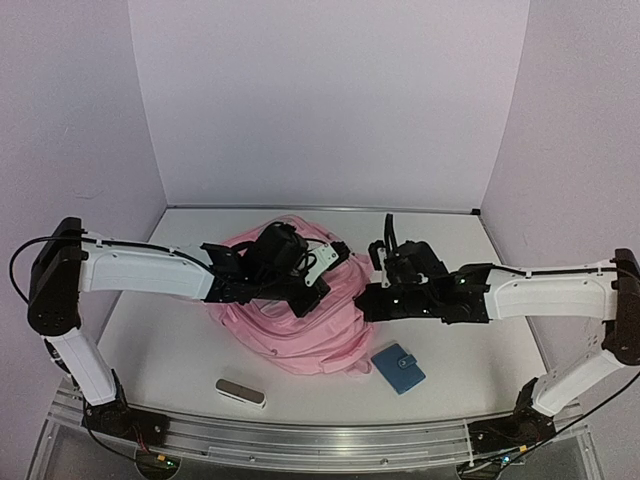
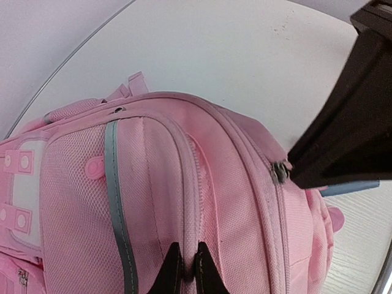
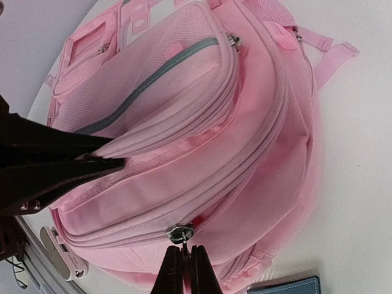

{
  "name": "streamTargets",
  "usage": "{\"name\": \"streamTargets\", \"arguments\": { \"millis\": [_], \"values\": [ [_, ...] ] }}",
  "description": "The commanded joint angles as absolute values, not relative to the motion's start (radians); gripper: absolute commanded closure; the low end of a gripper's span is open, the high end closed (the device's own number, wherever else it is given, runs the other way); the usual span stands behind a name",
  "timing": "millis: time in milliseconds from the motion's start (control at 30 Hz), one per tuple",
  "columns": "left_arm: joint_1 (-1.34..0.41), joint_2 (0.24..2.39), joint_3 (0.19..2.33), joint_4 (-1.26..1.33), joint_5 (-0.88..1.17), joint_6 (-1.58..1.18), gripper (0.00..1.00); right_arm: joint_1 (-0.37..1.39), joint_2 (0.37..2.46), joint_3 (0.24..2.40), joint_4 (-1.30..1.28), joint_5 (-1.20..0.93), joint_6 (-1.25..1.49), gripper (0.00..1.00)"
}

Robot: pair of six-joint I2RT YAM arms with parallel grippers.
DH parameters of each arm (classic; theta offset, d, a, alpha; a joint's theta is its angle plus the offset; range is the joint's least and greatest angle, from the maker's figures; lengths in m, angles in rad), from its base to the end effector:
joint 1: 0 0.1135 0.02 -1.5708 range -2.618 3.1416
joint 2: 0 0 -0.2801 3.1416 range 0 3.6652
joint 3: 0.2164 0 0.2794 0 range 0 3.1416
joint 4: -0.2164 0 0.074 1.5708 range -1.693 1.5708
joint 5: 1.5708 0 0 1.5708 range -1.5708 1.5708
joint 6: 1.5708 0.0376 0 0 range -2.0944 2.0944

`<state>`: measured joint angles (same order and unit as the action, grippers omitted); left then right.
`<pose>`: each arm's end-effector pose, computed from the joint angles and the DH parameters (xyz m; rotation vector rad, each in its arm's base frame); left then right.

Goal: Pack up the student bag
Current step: Zip the student bag at the center of the board.

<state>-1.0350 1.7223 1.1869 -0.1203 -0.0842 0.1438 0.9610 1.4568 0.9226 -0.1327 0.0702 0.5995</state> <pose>0.2151 -0.3560 0.2348 1.2132 1.8983 -0.3924 0.1975 0.2782 0.2355 -0.3828 2.3176 0.7435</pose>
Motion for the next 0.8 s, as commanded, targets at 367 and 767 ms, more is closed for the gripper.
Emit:
{"name": "streamTargets", "arguments": {
  "millis": [367,767],
  "values": [
    [-1.037,1.462,0.974,-0.199,-0.067,0.107,1.00,0.664,1.473,0.994,-0.241,-0.099,0.369,1.00],
    [-1.037,1.434,0.925,-0.167,-0.043,0.144,1.00,0.603,1.666,1.152,-0.137,-0.233,0.147,1.00]
  ]
}}
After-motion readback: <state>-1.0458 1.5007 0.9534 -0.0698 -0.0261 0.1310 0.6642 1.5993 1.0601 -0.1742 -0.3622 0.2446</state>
